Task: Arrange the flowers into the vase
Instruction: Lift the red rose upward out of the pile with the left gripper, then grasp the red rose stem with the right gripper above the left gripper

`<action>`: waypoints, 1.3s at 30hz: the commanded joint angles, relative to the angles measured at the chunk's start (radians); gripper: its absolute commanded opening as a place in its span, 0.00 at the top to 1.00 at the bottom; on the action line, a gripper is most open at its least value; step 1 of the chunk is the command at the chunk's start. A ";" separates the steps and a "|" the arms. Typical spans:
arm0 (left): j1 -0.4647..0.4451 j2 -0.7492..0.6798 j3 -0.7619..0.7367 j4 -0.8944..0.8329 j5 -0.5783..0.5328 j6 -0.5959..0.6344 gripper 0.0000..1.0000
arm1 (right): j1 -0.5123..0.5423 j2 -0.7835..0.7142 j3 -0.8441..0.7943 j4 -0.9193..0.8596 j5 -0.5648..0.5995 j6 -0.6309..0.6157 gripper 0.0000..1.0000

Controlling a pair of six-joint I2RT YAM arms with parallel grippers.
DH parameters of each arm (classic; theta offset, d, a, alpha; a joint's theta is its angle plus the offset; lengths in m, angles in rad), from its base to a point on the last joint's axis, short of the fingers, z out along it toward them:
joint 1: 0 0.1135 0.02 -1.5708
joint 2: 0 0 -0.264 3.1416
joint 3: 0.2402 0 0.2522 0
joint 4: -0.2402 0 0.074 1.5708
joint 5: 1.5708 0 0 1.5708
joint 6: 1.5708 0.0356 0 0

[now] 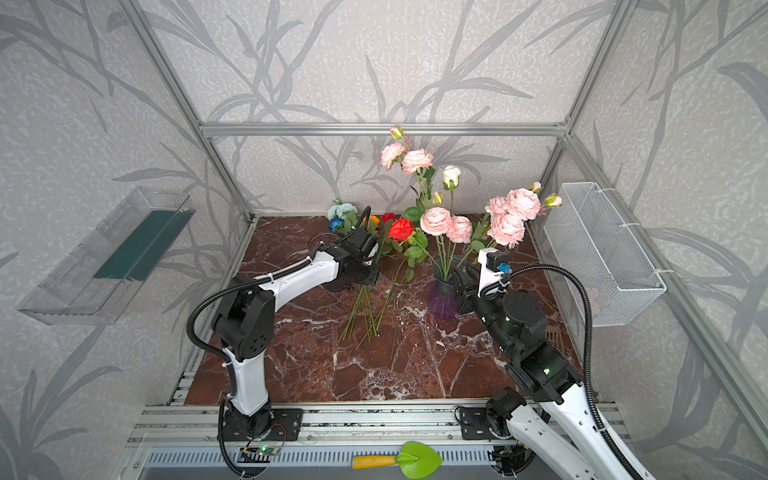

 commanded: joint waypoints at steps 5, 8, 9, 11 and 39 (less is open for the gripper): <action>-0.002 -0.207 -0.097 0.090 0.008 -0.084 1.00 | 0.000 -0.010 0.005 0.022 0.008 0.005 0.62; -0.001 -0.280 -0.130 0.117 -0.022 -0.082 1.00 | -0.001 -0.004 0.016 0.017 0.006 0.003 0.62; 0.000 -0.300 -0.130 0.113 -0.034 -0.079 1.00 | -0.002 -0.003 0.019 0.016 0.003 0.004 0.62; 0.000 -0.354 -0.139 0.115 -0.061 -0.069 1.00 | -0.001 0.004 0.029 0.012 -0.004 0.003 0.62; -0.176 -1.017 -0.584 0.730 0.114 0.201 1.00 | 0.197 0.492 0.464 0.215 -0.492 0.122 0.44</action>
